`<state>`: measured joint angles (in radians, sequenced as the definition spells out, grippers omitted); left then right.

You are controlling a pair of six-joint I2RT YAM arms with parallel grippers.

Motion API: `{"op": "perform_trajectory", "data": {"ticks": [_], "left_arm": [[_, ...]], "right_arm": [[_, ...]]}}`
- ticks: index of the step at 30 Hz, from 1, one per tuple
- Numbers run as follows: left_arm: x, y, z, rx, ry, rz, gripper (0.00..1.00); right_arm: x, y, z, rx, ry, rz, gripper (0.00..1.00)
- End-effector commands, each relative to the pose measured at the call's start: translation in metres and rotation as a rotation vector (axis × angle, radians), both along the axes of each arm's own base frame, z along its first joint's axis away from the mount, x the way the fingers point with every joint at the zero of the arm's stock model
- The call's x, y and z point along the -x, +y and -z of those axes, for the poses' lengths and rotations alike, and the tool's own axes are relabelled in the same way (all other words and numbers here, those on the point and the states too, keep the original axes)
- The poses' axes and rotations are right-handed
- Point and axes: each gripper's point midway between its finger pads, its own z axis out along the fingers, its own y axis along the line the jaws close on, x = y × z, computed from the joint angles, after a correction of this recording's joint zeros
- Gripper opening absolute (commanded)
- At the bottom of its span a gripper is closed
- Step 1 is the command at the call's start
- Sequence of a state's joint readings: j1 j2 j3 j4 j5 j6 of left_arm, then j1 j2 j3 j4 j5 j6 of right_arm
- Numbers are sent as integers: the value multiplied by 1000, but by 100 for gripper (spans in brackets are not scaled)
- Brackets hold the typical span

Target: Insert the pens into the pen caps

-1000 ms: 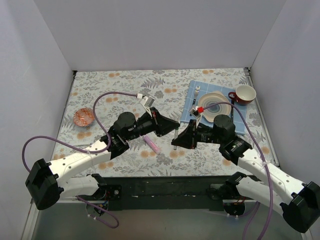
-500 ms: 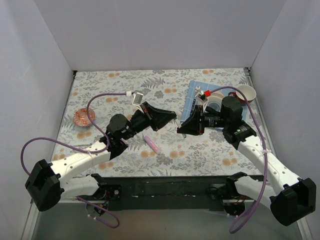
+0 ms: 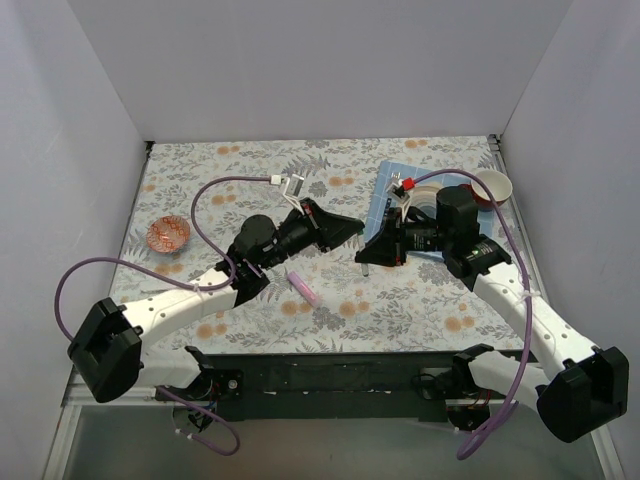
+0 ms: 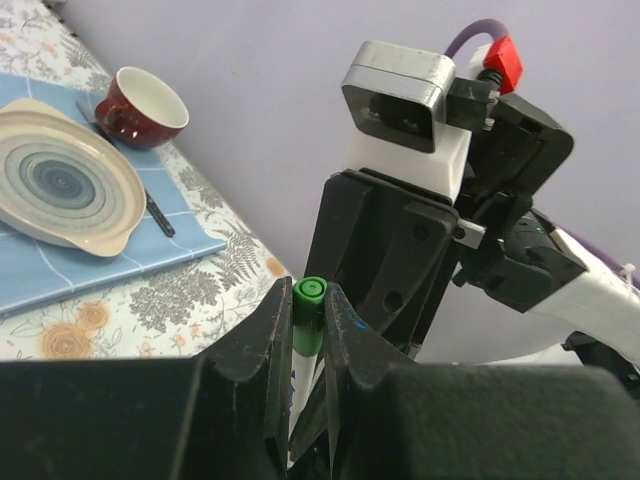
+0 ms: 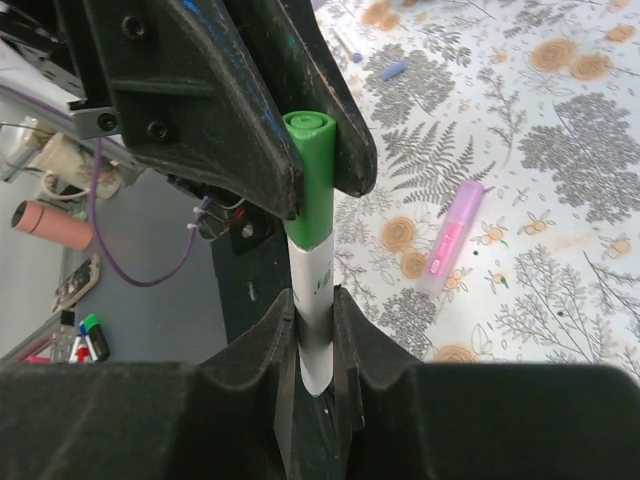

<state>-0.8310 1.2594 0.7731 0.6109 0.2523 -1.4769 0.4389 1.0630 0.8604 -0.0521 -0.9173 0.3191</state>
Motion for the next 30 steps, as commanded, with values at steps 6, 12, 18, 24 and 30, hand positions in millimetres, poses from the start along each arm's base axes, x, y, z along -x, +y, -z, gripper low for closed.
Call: {"op": "perform_trajectory", "data": {"ticks": [6,12,18,24,30], "left_arm": [[103,-6,125,-409,260,412,0],[119,-5,118,-363,166,501,0],[126,-2,125,-340,166,524,0],[133,-12,121,-264,186,555,0],[141,-11,137,-274,255,574,0]], "right_arm": [[-82,-22,-109,-103,-495,391,1],[-82,-18,-123,-146,-524,370,1],[-86,-17,-135,-170,-534,378,1],[-91,-13,-134,-190,-514,376,1],[-92,-15,-141,-194,-568,383,1]]}}
